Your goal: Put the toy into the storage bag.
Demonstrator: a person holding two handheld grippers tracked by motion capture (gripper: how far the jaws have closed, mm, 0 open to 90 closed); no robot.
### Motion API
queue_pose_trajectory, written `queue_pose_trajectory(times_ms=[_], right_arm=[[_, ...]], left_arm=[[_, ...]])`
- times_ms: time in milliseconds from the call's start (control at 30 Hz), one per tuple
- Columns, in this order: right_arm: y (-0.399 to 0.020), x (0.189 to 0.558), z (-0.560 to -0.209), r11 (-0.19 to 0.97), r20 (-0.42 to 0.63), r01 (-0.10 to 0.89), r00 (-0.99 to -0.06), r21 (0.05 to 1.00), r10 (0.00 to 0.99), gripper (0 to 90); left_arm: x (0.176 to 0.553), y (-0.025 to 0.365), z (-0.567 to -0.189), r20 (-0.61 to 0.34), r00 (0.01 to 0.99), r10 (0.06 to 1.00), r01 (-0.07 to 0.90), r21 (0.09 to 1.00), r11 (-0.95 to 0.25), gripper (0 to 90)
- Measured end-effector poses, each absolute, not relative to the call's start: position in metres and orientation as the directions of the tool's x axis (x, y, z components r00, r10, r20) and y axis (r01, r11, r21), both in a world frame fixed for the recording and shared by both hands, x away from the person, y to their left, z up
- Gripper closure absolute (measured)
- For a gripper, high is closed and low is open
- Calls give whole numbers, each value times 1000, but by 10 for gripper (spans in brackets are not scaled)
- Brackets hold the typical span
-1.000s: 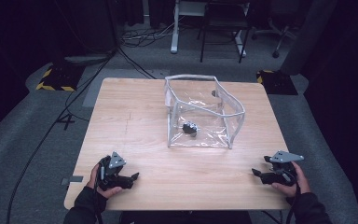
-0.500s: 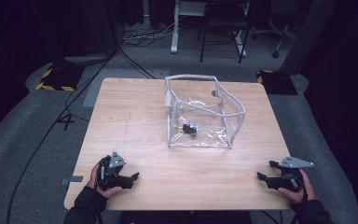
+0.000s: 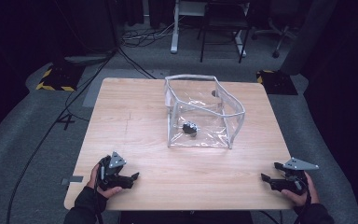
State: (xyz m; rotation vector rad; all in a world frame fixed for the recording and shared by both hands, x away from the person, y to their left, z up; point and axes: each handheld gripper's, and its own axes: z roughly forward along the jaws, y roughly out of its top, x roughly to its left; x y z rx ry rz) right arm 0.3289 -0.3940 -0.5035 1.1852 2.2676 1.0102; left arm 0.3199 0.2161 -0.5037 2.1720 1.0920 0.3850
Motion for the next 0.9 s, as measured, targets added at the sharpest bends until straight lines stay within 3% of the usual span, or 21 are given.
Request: queue_pose_trajectory(times_ms=[900], right_arm=[[-393, 329, -503, 368, -1, 557, -550, 744, 835, 186]], left_arm=[[320, 217, -503, -18, 607, 794, 591, 678, -437, 118]])
